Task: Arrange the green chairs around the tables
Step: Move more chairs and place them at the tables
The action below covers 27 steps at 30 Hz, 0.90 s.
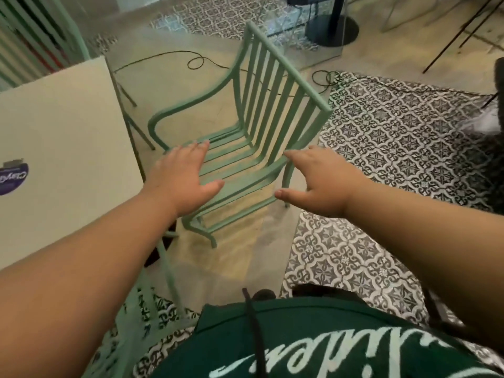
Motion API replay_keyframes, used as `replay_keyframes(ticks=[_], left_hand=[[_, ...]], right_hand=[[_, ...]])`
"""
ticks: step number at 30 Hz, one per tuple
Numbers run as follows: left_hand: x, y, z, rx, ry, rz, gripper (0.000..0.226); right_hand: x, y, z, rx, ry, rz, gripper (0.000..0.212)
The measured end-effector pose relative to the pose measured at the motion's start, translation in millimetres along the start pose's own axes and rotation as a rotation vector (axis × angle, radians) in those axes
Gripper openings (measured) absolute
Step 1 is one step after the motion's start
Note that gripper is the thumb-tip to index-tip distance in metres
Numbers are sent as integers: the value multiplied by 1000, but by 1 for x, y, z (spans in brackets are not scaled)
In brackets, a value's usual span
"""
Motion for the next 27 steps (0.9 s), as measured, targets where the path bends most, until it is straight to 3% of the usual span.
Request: replay_keyframes(ticks=[5,14,27], left_hand=[[-32,-3,-69,-11,-57,12,95],[-95,-4,-149,-70,-352,134,88],[-87,0,-246,-72,-655,143,94]], right_hand=[[-66,-23,-49,14,-86,-9,101],[-178,-81,-129,115,-353,59,91],[-225,-117,-298,200,-606,143,92]])
Point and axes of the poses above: each hand's wrist, its own z-axis away from the middle knuckle, its own y-axis out of the palm, x = y × z, the point moved 10 cm from there along -z, towards the middle knuckle, and after that the axes turned 1 degree about y, right-handed, at the moved point
